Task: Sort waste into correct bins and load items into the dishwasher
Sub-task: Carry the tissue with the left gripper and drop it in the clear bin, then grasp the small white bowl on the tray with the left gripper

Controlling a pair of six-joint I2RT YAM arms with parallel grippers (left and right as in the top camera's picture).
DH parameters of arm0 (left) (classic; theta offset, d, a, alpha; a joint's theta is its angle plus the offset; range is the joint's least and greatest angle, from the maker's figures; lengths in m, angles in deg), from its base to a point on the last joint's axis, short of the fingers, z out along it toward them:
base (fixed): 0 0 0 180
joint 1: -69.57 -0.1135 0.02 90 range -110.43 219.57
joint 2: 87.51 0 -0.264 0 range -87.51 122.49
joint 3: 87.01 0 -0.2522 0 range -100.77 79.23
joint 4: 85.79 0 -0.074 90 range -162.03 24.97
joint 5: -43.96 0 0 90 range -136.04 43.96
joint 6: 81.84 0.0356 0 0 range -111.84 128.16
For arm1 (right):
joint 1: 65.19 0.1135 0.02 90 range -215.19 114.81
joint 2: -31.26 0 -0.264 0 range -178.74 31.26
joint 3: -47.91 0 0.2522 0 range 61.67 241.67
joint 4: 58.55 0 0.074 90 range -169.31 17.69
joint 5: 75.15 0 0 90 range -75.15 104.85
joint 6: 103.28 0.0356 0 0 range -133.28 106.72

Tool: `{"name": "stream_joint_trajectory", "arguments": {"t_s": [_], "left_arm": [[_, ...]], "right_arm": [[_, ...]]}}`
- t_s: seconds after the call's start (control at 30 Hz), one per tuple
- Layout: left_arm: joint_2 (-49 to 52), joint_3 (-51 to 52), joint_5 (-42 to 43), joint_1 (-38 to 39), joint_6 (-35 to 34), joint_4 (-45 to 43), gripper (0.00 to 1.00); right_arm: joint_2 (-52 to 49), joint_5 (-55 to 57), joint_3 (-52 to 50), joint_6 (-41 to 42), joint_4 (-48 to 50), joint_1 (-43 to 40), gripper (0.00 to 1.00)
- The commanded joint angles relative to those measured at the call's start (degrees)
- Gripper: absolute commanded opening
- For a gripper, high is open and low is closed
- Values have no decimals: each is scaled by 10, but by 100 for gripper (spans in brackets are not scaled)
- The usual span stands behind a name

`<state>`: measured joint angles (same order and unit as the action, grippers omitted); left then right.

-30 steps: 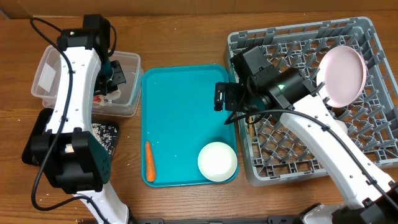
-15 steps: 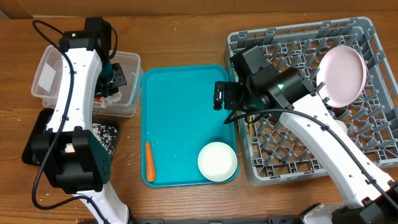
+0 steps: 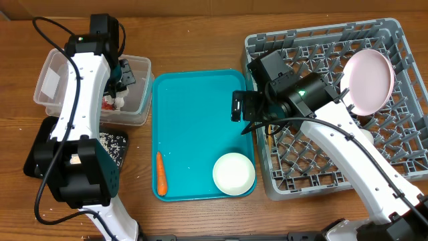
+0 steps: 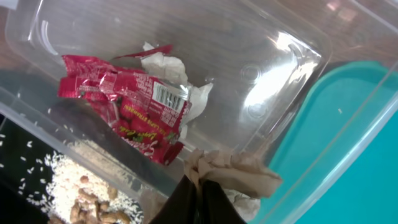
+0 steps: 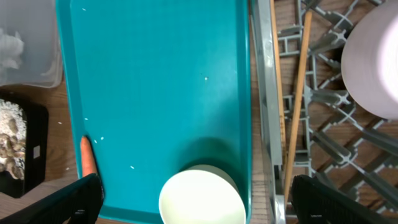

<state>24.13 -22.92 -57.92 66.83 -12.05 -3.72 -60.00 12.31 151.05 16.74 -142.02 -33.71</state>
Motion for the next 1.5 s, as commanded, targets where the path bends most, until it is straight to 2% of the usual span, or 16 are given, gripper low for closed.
{"name": "stream_joint_trajectory", "arguments": {"t_s": [0.0, 0.03, 0.07, 0.13, 0.27, 0.43, 0.53, 0.67, 0.83, 0.9, 0.97, 1.03, 1.17, 1.37, 1.47], "left_arm": [[6, 9, 11, -6, 31, -1, 38], [4, 7, 19, -6, 39, 3, 59], [3, 2, 25, -6, 47, 8, 67], [-2, -19, 25, -6, 53, 36, 73], [-22, -92, 42, -5, 52, 119, 73], [-73, -158, 151, 19, 58, 169, 67], [-110, -156, 195, 65, 74, 177, 66], [-120, -154, 170, 157, 84, 204, 64], [-120, -87, 116, 266, 49, 214, 64], [-120, -49, 80, 285, 13, 205, 64], [-120, -24, 76, 287, 4, 188, 64], [-120, -6, 107, 282, 6, 172, 63], [-120, 58, 241, 294, 58, 136, 58], [-120, 214, 284, 349, 62, 66, 59], [-120, 274, 346, 376, 109, 17, 59]], "right_arm": [[-3, 3, -1, 2, -8, -1, 100], [-3, 4, -1, 2, -11, -1, 100], [-3, 4, -1, 2, -12, -1, 100], [-3, 4, -1, 0, -11, -1, 100], [-3, 5, -1, 0, -9, -1, 100], [-3, 5, -1, 0, 5, -1, 100], [-3, 5, -1, 0, 11, -1, 100], [-3, 21, -1, 1, 3, -1, 100], [-3, 129, -1, 83, -40, -29, 100], [-3, 125, -1, 80, -46, -55, 100], [-3, 115, -1, 75, -58, -81, 100], [-3, 116, -1, 70, -70, -97, 100], [-3, 118, -1, 51, -76, -133, 100], [-3, 110, -1, 51, -76, -189, 100], [-3, 102, -1, 47, -76, -200, 100]]}}
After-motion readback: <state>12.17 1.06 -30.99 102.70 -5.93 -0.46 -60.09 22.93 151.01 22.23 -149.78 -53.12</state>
